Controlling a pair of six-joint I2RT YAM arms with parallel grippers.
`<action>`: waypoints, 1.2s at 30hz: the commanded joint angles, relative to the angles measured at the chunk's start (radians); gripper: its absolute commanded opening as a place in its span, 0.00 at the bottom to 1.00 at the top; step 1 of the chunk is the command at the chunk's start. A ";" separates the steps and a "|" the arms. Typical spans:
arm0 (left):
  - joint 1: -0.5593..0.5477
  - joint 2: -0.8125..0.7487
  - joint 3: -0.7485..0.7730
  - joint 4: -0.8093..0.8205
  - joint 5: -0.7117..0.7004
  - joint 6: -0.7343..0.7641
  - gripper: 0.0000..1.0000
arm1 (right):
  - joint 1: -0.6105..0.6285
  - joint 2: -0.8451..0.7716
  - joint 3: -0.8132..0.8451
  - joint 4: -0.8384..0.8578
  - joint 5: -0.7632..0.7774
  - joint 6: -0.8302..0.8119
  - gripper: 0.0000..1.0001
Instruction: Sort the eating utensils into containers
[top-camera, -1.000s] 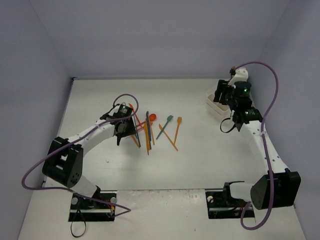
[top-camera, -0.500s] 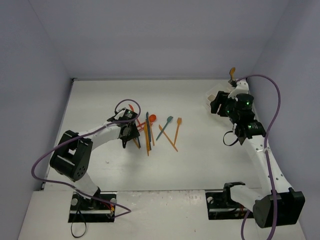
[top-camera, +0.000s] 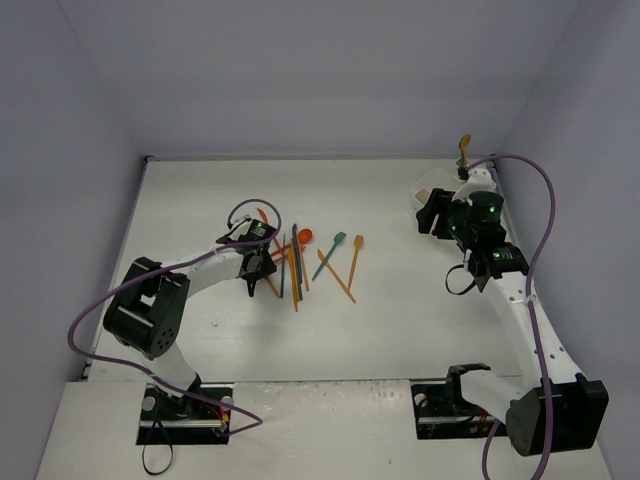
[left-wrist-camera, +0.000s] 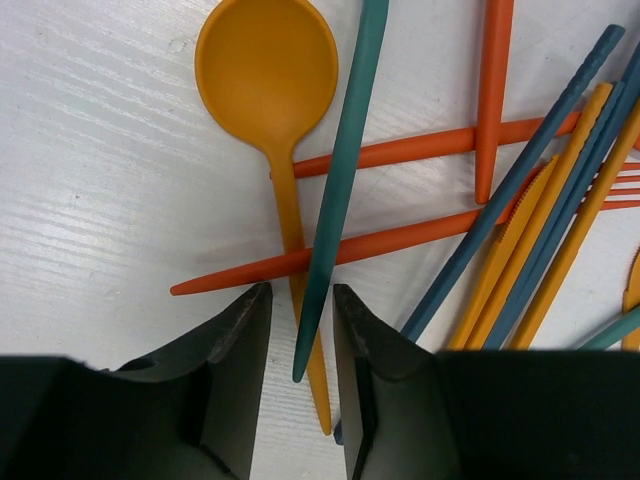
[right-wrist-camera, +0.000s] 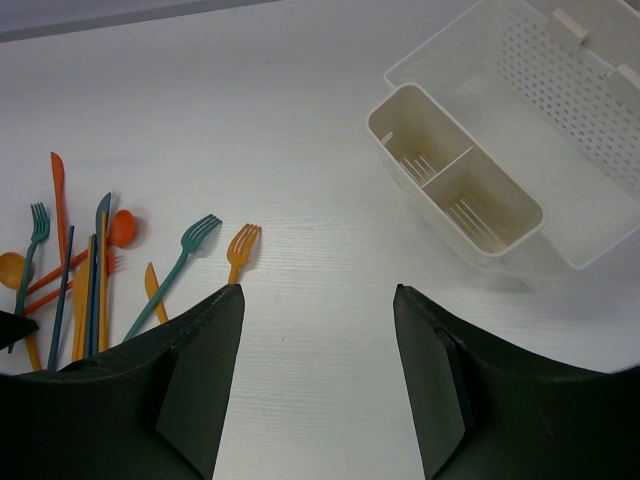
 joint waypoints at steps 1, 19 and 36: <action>-0.007 0.004 -0.027 0.009 0.004 -0.022 0.23 | 0.005 -0.023 -0.004 0.053 -0.024 0.017 0.59; -0.006 -0.085 -0.057 -0.206 -0.021 0.119 0.00 | 0.006 -0.038 -0.022 0.054 -0.040 0.034 0.59; 0.014 -0.132 -0.053 -0.249 0.012 0.327 0.01 | 0.008 -0.037 -0.037 0.055 -0.042 0.028 0.59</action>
